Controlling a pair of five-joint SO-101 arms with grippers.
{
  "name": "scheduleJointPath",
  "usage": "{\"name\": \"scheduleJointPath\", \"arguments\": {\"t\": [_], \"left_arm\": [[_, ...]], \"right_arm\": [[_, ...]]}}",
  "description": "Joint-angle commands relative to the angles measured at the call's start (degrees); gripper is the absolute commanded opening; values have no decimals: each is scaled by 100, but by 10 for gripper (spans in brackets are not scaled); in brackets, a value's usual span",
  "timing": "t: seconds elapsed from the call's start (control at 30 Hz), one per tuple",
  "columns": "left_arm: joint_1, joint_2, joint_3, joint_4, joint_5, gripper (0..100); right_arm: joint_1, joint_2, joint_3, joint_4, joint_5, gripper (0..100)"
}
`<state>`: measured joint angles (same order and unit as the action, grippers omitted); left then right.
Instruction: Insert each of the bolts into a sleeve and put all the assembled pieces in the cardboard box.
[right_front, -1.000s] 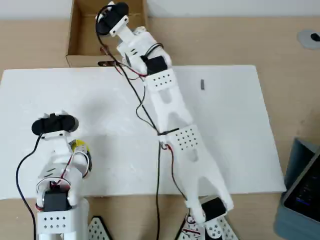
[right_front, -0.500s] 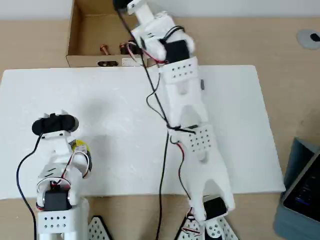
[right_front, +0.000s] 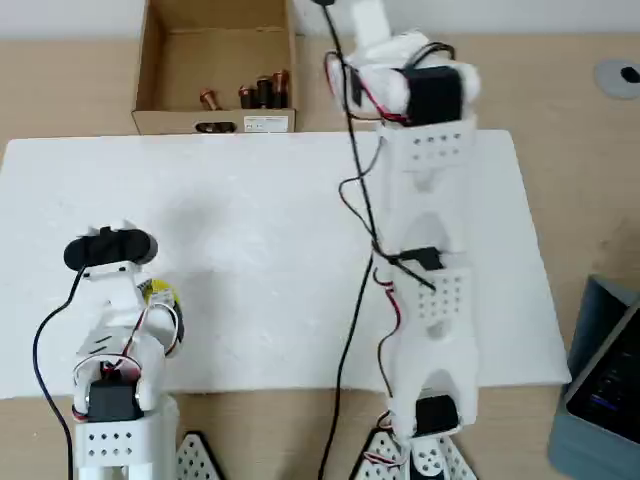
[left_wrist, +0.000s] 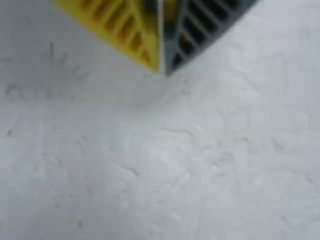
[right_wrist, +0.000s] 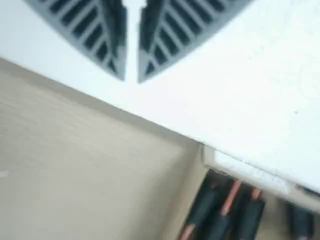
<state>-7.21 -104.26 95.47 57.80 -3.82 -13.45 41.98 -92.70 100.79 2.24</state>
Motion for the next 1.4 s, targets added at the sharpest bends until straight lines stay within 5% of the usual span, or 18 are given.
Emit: {"name": "scheduleJointPath", "arguments": {"t": [0.0,0.2,0.83,1.37], "left_arm": [[-9,-31,-26,-18,-26,3],[-9,-31,-26,-18,-26,3],[-9,-31,-26,-18,-26,3],[-9,-31,-26,-18,-26,3]], "right_arm": [[338,-752,-277,167,-35,9],[497,-1604,154,176,-26,9],[699,-7143,6949,-211,-44,9],[716,-11143,14053,-3393,-35,9]]}}
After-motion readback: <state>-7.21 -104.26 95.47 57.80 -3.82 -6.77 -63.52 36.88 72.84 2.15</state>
